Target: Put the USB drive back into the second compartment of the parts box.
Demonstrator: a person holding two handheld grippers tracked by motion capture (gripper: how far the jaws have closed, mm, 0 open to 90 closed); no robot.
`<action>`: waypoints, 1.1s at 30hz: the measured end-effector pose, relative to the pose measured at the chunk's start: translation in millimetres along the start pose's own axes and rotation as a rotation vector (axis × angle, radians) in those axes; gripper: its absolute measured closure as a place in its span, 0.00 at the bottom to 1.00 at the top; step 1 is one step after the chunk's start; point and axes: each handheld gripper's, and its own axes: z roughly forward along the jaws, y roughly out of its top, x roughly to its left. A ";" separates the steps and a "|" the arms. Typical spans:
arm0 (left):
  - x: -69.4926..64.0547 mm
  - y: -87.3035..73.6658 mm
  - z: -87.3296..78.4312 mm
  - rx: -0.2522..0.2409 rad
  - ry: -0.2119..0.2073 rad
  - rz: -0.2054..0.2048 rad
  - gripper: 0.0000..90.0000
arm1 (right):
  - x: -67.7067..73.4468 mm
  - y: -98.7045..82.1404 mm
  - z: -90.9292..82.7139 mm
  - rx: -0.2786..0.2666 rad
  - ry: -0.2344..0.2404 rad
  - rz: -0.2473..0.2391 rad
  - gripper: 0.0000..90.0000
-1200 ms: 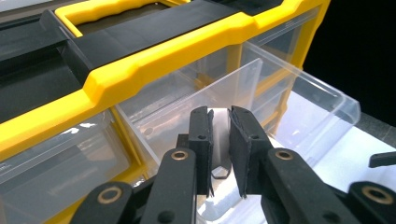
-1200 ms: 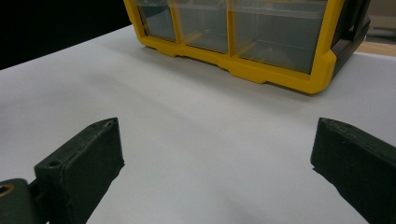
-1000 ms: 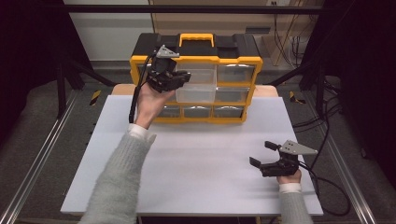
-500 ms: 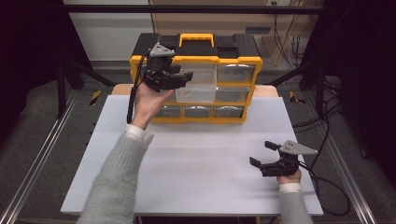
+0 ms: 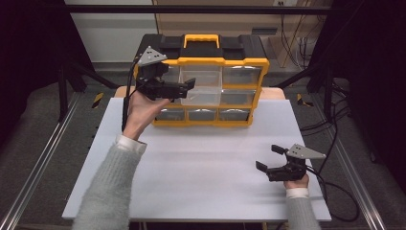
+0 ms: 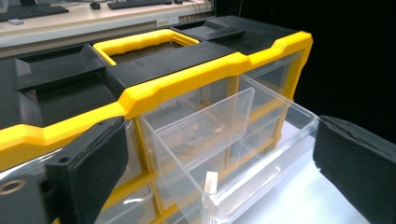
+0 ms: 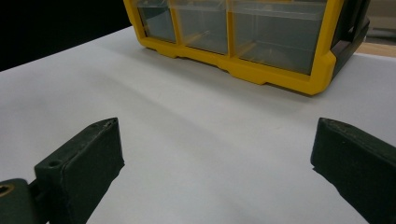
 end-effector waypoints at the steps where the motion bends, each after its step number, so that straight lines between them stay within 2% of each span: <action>1: 0.3 -0.5 -2.2 -0.007 -0.004 -0.002 0.02 | 0.0 0.0 -0.1 -0.001 0.001 0.000 0.03; 9: 1.8 -9.6 -21.3 -0.059 -0.035 -0.005 0.02 | 0.3 0.2 -0.3 -0.002 0.002 0.003 0.03; 15: 4.8 -24.5 -31.9 -0.104 -0.052 -0.004 0.02 | 0.1 0.1 -0.3 -0.006 0.000 0.000 0.03; 24: 12.6 -62.7 -42.9 -0.156 -0.060 -0.007 0.02 | 0.3 -0.2 0.3 -0.002 -0.001 0.000 0.03; 33: 21.9 -97.2 -52.0 -0.160 -0.068 -0.022 0.02 | 0.7 -0.4 0.6 -0.002 -0.002 -0.002 0.03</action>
